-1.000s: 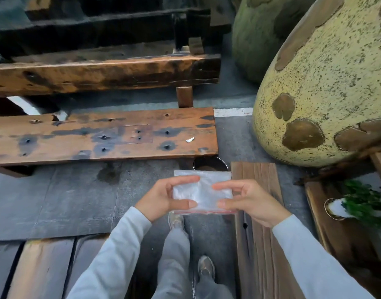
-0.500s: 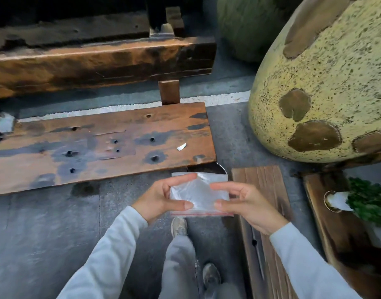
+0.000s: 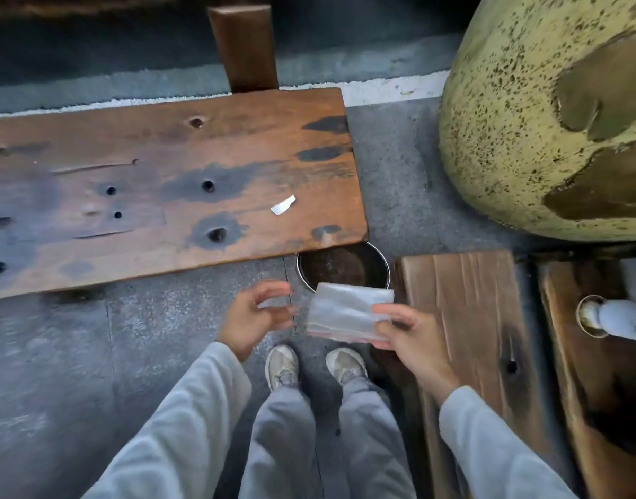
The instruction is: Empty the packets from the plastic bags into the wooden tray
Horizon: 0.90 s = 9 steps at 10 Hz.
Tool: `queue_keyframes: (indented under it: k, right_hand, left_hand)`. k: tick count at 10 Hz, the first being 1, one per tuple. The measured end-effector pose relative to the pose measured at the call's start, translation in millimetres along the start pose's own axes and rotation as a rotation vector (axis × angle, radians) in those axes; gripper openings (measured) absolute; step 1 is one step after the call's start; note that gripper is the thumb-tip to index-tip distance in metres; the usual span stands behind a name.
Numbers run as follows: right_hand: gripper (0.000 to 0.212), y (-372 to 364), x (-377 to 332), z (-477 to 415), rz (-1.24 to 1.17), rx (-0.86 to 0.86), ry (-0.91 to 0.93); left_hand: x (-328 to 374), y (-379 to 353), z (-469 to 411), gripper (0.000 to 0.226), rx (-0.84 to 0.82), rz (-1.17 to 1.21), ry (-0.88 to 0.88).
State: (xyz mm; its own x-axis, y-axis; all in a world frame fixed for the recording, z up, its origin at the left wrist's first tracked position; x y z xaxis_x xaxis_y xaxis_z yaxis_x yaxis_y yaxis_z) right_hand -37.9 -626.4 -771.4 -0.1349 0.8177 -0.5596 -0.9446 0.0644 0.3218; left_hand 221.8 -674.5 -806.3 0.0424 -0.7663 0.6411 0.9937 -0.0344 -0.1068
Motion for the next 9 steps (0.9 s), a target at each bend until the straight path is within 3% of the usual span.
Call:
queue_keyframes:
  k: [1,3,5,7,9]
  right_hand:
    - [0.027,-12,28,-65,0.093,0.072,0.008]
    - [0.036,-48,58,-185,0.555,0.175,0.116]
    - [0.056,-70,83,-250,0.815,0.073,0.073]
    - [0.057,-69,82,-243,0.901,0.000,0.079]
    - [0.048,-50,30,-185,0.929,-0.053,0.215]
  left_hand:
    - [-45,6,-43,0.032,0.096,-0.073,0.053]
    - [-118,11,-111,0.033,0.181,-0.140,0.073]
    - [-154,19,-146,0.034,0.252,-0.208,0.061]
    - [-149,22,-137,0.027,0.309,-0.230,0.060]
    - [-94,18,-84,0.036,0.379,-0.359,-0.006]
Point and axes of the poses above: each hand's wrist, its own z-axis away from the middle knuckle, its own y-axis out of the back of the hand, x = y × z, the point moved 4 cm from there along -z, towards the middle knuckle, and after that the axes turned 2 degrees about -y, right-handed, at the moved point
